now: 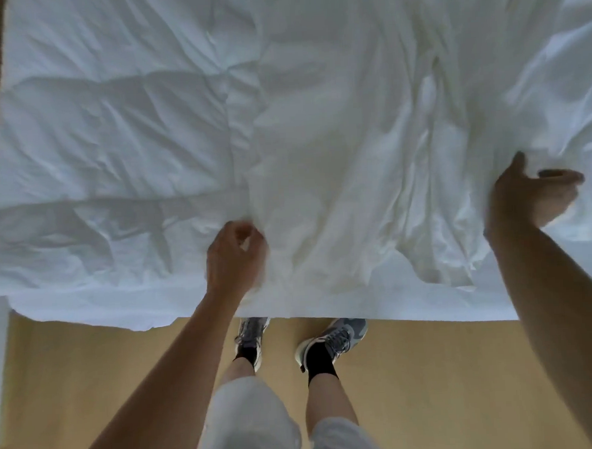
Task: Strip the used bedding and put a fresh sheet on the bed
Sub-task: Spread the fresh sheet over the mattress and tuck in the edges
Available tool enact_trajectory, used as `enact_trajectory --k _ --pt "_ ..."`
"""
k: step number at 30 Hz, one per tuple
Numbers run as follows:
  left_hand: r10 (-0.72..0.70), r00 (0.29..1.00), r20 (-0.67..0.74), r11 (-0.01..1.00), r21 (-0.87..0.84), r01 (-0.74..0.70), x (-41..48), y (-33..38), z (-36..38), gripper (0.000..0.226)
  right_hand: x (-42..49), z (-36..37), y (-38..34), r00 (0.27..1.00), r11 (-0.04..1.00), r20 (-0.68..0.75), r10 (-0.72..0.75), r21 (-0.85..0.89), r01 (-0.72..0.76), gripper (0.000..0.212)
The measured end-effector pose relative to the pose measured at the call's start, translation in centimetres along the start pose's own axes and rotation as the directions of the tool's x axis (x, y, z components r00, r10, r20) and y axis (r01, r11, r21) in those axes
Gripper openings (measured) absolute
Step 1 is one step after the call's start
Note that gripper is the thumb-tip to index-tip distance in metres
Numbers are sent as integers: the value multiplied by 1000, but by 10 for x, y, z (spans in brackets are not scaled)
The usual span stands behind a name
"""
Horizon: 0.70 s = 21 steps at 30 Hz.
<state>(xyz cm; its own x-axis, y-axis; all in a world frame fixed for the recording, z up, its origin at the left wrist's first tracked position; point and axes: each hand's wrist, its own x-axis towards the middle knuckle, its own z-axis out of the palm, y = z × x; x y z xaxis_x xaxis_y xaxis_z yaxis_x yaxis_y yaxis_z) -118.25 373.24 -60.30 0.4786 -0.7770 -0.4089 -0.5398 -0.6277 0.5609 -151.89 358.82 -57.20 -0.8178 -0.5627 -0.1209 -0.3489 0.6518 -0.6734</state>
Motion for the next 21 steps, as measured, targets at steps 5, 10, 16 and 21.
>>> enact_trajectory --k 5,10,16,21 --pt "-35 981 190 997 74 21 22 10 25 55 -106 51 -35 735 841 474 -485 23 540 43" --pt "71 950 304 997 20 -81 3 -14 27 73 -142 105 -11 808 946 494 322 -201 -254 93" --pt "151 975 160 972 -206 -117 -10 -85 -29 67 -148 108 -9 794 920 465 391 -174 -352 116" --pt "82 994 70 937 -346 -53 -6 -103 -58 64 -171 109 -20 835 927 414 362 -256 -275 106"
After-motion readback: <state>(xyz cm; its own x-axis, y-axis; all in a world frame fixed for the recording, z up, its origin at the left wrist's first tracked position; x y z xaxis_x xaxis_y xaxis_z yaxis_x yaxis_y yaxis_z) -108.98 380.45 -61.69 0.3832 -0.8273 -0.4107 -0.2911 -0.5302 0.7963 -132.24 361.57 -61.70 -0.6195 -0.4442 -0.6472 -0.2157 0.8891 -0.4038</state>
